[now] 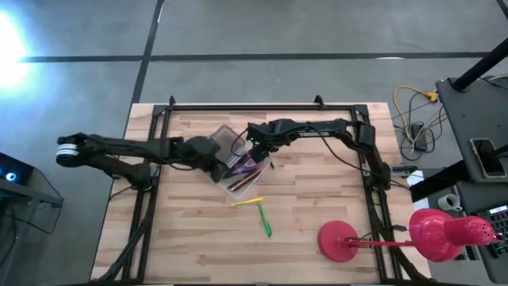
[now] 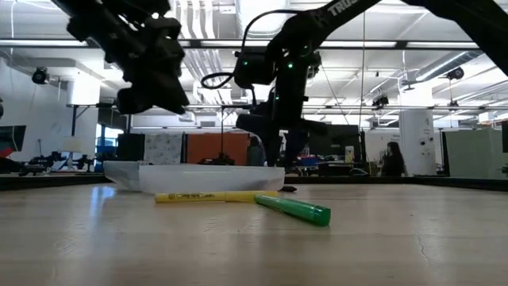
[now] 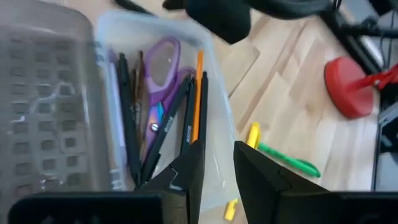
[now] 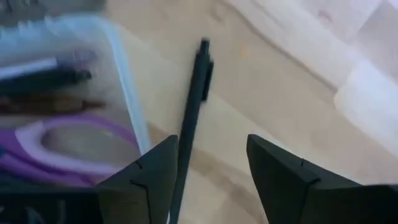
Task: Pick & place school supplies into a supply box
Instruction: Put the black pen into the transparent supply box
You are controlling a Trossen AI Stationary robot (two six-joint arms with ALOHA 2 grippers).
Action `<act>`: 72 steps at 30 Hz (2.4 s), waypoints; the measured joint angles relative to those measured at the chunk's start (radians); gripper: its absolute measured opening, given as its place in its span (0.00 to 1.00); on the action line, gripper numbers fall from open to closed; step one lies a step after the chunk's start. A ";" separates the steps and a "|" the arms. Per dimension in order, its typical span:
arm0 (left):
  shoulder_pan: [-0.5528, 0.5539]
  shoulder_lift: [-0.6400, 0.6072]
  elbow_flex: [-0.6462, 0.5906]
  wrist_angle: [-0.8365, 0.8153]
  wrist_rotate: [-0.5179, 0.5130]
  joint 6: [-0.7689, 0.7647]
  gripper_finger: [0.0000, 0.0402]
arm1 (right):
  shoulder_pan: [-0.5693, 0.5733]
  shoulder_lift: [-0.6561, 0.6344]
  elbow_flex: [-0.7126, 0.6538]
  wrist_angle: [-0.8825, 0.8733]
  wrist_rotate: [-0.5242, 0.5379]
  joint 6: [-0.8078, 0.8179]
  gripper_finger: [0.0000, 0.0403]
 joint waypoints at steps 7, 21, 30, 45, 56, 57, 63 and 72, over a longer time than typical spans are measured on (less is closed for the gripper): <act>0.000 -0.165 -0.102 0.000 -0.061 -0.106 0.18 | -0.016 0.053 0.072 0.011 -0.070 -0.024 0.48; 0.000 -0.277 -0.174 0.000 -0.109 -0.174 0.18 | 0.006 0.077 0.084 -0.023 -0.045 0.019 0.48; 0.000 -0.229 -0.151 0.000 -0.108 -0.143 0.18 | 0.008 0.087 0.023 0.034 -0.026 0.009 0.48; 0.000 -0.225 -0.151 -0.001 -0.104 -0.119 0.18 | 0.014 0.126 0.029 0.067 -0.032 -0.089 0.07; -0.047 -0.377 -0.151 -0.215 -0.105 -0.163 0.18 | 0.065 -0.046 0.052 0.171 0.057 -0.238 0.04; -0.049 -0.396 -0.151 -0.234 -0.106 -0.174 0.18 | 0.081 -0.059 0.052 0.210 0.028 -0.342 0.03; -0.051 -0.513 -0.151 -0.263 -0.110 -0.179 0.18 | 0.203 -0.086 0.052 0.376 -0.200 -1.020 0.03; -0.051 -0.581 -0.151 -0.262 -0.137 -0.180 0.18 | 0.236 0.024 0.061 0.378 -0.173 -1.050 0.04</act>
